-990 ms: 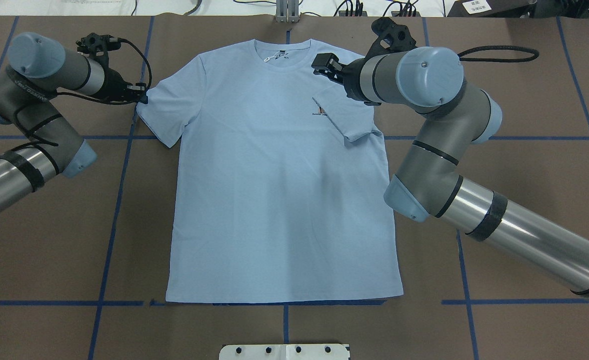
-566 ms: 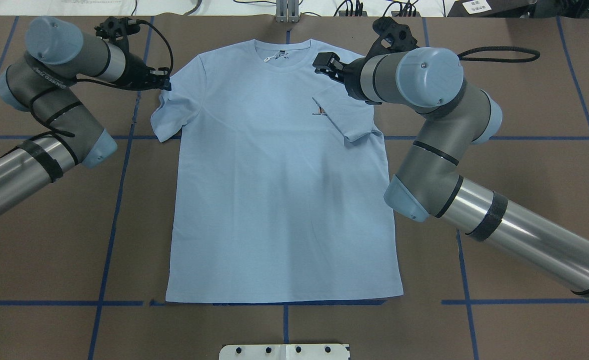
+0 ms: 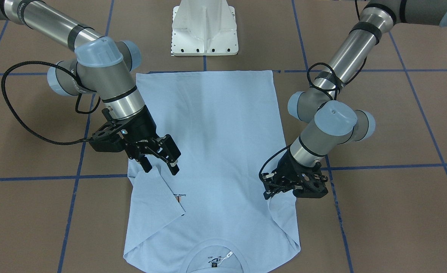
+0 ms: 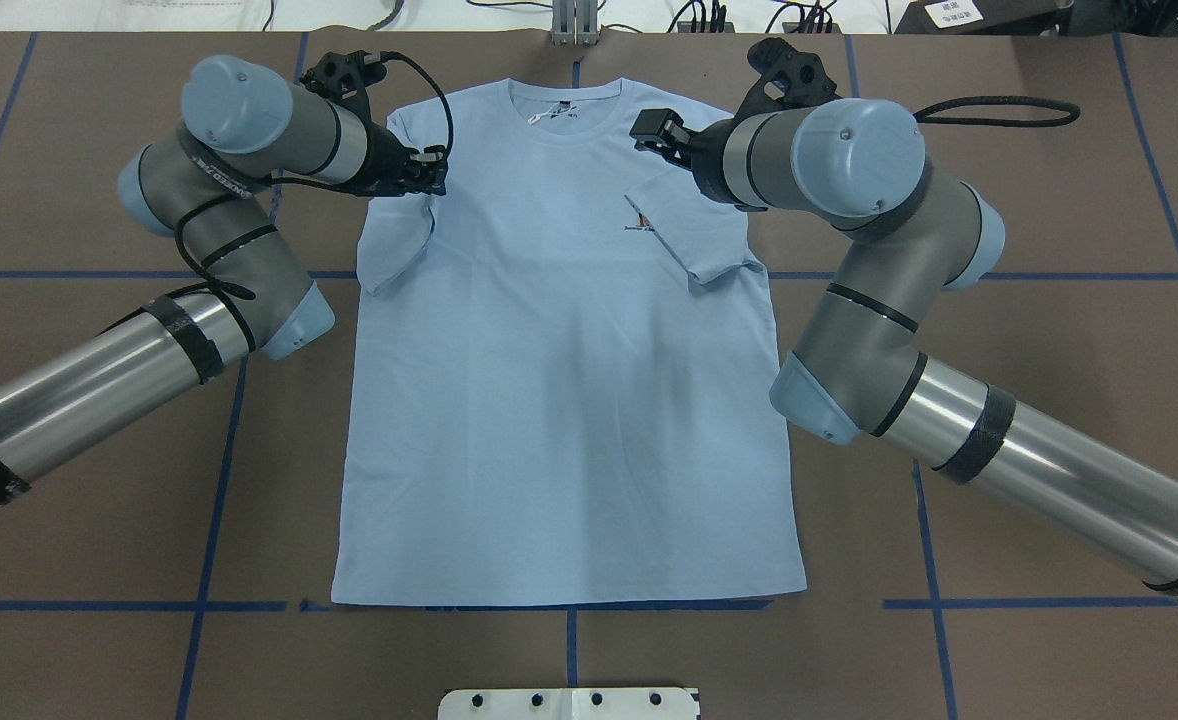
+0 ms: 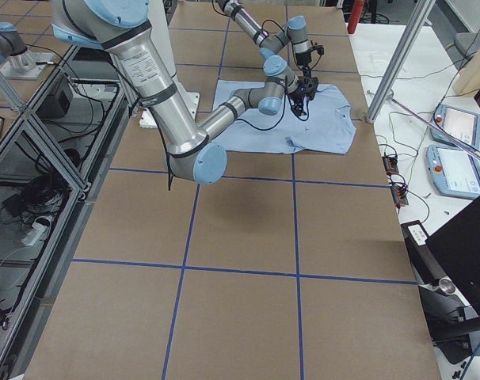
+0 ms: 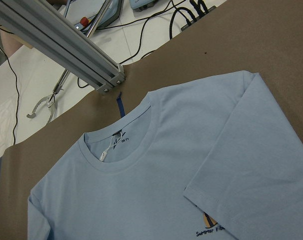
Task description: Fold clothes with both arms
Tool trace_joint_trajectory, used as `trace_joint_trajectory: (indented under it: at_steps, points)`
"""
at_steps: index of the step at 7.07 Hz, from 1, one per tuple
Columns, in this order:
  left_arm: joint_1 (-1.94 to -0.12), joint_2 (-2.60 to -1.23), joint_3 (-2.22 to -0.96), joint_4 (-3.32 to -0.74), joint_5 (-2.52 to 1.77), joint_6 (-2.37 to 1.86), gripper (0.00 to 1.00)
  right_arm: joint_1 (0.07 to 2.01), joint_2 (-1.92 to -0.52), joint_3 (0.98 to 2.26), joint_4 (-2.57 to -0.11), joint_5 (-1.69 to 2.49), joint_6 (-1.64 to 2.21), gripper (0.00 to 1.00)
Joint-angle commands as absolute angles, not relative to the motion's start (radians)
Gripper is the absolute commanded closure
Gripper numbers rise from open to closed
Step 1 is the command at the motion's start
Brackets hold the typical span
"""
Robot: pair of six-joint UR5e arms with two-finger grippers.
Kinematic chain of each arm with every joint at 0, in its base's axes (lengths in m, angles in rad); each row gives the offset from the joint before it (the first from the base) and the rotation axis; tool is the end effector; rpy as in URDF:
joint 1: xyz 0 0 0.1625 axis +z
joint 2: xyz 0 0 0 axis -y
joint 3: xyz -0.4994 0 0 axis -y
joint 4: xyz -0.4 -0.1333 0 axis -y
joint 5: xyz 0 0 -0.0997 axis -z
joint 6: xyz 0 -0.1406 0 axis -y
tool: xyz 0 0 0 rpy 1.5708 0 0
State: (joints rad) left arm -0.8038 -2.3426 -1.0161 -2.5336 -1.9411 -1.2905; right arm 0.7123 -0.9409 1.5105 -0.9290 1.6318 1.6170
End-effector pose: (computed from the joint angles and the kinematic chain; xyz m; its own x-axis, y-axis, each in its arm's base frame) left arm 0.5639 -0.7038 0.3920 0.3755 -0.0180 -0.9266 0.3487 0.9291 0.1233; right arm -0.5220 -0.6156 0.3064 0.2378 0.2662 0.9341 -0.6208 0.7813 -0.0647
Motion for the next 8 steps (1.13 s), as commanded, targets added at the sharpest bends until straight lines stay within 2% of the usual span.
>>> trace_joint_trajectory:
  at_steps: [1, 2, 3, 5, 6, 7, 8]
  points:
    - [-0.770, -2.361, -0.989, -2.534, -1.870, -1.293, 0.44, 0.712, -0.940, 1.506, -0.931, 1.631, 1.615, 0.00]
    - [-0.767, -2.371, -0.997, -2.533, -1.871, -1.296, 0.33, 0.712, -0.945, 1.512, -0.931, 1.628, 1.618, 0.00]
    - [-0.762, -2.362, -1.065, -2.527, -1.878, -1.340, 0.29, 0.698, -1.018, 1.582, -0.931, 1.629, 1.623, 0.00]
    - [-0.739, -2.240, -1.296, -2.520, -1.919, -1.440, 0.27, 0.542, -1.188, 1.763, -0.939, 1.637, 1.631, 0.01]
    - [-0.739, -2.162, -1.401, -2.520, -1.919, -1.442, 0.27, 0.472, -1.250, 1.881, -1.083, 1.631, 1.699, 0.02]
    - [-0.739, -2.149, -1.429, -2.520, -1.921, -1.443, 0.27, 0.415, -1.271, 2.002, -1.276, 1.628, 1.709, 0.05]
    - [-0.739, -2.149, -1.434, -2.522, -1.921, -1.445, 0.27, 0.364, -1.334, 2.070, -1.323, 1.600, 1.764, 0.05]
